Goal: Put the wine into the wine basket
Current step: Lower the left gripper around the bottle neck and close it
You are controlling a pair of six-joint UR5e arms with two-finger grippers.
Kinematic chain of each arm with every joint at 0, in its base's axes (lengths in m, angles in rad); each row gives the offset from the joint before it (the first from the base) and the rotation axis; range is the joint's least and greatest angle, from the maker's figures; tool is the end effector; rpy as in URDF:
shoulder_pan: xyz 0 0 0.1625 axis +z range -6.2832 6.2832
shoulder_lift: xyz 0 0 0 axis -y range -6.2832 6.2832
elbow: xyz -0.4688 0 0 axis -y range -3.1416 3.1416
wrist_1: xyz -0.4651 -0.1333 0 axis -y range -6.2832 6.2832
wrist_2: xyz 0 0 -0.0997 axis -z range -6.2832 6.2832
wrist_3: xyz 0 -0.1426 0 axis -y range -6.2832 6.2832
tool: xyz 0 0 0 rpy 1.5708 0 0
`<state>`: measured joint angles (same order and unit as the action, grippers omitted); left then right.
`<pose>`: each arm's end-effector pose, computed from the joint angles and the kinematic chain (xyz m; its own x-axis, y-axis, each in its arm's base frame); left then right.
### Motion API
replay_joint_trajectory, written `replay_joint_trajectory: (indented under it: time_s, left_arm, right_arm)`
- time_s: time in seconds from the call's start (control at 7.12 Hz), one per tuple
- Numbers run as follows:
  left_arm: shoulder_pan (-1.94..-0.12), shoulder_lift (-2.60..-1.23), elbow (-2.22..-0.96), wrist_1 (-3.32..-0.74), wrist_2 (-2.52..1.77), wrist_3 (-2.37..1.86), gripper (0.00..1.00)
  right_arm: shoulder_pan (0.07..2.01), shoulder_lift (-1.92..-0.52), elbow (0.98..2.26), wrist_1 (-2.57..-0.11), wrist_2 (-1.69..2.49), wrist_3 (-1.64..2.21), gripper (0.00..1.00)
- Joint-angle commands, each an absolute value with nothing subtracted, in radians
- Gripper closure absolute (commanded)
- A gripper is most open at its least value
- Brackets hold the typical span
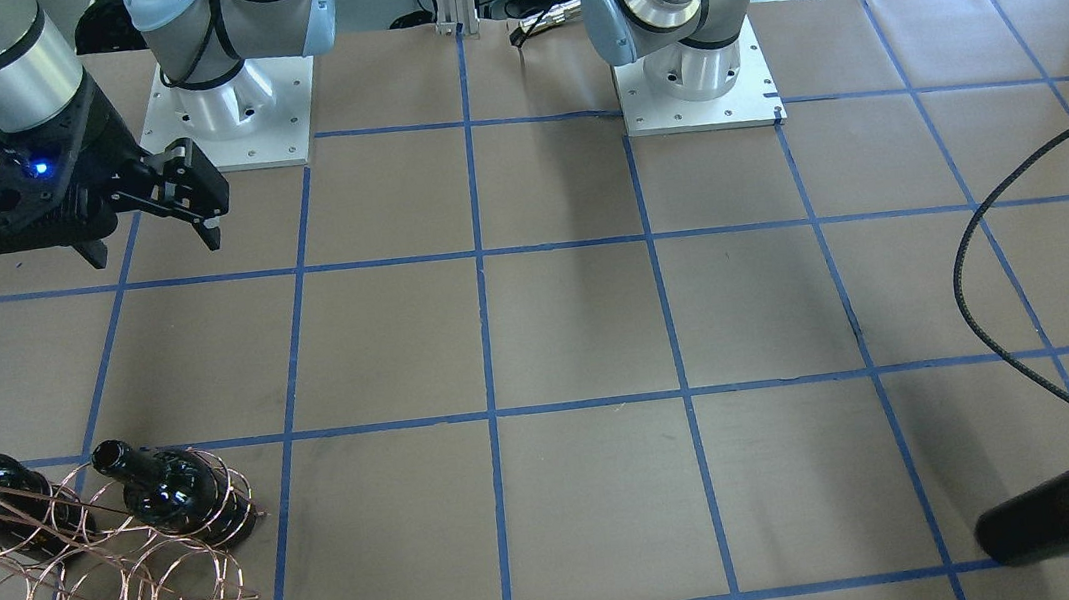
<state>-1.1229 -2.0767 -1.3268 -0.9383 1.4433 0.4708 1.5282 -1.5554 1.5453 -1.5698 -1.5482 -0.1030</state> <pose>0.2189 -0.8052 0.3564 -0.9977 0.0353 -0.0587 0.0548 0.9248 -0.3765 0.1120 -0.5786 0.4943 -0.9979 -0.0606 -0.0215 -0.0603 0.9981 -0.0114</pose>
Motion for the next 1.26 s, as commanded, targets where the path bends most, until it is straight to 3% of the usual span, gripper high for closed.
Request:
replay_joint_trajectory:
  time_s: [0.0, 0.84, 1.12]
  left_arm:
    - [-1.123, -2.077, -1.328, -0.939, 1.411, 0.469, 0.44]
    - [-1.127, -2.043, -1.338, -0.981, 1.422, 0.469, 0.98]
    - [-1.226, -1.953, -1.333, -1.104, 1.462, 0.345, 1.00]
  right_arm:
    - [1.531, -1.558, 1.545, -1.566, -1.549, -0.100, 0.00]
    - [1.531, -1.557, 1.545, -1.574, -1.562, -0.100, 0.00]
    - [1.531, -1.557, 1.545, -1.572, -1.566, -0.103, 0.00]
